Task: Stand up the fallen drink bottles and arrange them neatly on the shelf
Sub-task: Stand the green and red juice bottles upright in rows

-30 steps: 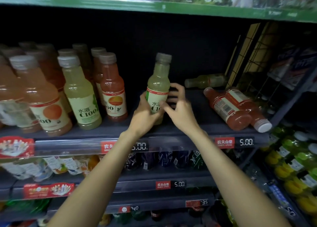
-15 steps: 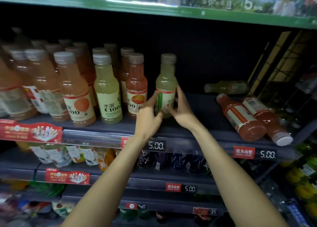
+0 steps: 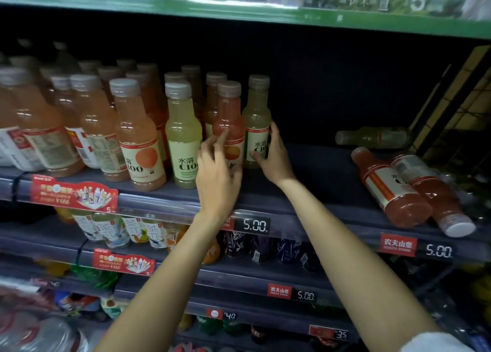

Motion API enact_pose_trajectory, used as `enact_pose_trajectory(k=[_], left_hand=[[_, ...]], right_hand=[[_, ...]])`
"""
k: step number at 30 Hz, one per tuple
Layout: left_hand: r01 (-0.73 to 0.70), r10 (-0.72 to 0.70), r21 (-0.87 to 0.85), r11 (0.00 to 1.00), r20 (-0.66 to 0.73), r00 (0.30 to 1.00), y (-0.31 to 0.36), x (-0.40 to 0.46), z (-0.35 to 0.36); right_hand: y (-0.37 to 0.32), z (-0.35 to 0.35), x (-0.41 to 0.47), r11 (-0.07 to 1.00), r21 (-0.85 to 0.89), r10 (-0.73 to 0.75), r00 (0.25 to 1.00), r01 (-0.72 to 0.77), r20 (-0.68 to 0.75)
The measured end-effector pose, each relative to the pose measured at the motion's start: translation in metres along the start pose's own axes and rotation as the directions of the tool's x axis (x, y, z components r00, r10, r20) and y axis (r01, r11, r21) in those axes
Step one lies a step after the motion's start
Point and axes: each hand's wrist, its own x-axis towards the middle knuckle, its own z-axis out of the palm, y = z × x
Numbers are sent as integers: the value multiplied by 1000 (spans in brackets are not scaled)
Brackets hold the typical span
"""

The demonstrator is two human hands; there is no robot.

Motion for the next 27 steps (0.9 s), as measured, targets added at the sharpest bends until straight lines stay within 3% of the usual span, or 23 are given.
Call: enact_pose_trajectory(k=[4, 7, 9, 11, 13, 14, 17, 19, 21, 24, 27], left_hand=[[-31, 31, -3, 1000, -20, 999, 2, -5, 2], [-121, 119, -29, 992, -64, 991, 10, -11, 5], [-304, 301, -79, 949, -49, 952, 18, -11, 9], [-533, 541, -126, 837, 41, 840, 27, -10, 18], [-634, 652, -153, 758, 177, 737, 37, -6, 31], [-604, 620, -147, 783, 263, 739, 43, -5, 37], [-301, 290, -75, 951, 564, 773, 78, -1, 55], [-25, 72, -76, 997, 705, 706, 105, 4, 66], [201, -56, -82, 976, 800, 597, 124, 7, 81], [541, -118, -168, 824, 883, 453, 144, 4, 105], [825, -114, -222, 520, 939, 325, 158, 6, 111]], right_hand=[[-10, -19, -11, 991, -127, 41, 999, -38, 26], [-16, -52, -44, 962, -255, -107, 994, 102, -8], [-11, -80, -67, 849, -479, -288, 955, 225, -63], [0, -112, -82, 666, -723, -373, 922, 187, -104], [11, -142, -90, 508, -861, -295, 943, 20, -152], [15, -152, -92, 442, -894, -221, 957, -73, -188], [15, -176, -98, 338, -897, 24, 956, -284, -293], [11, -179, -99, 283, -888, 216, 926, -363, -310], [12, -175, -98, 244, -899, 280, 914, -363, -293], [15, -171, -98, 296, -878, 248, 918, -376, -310], [16, -161, -99, 533, -755, 104, 915, -382, -389]])
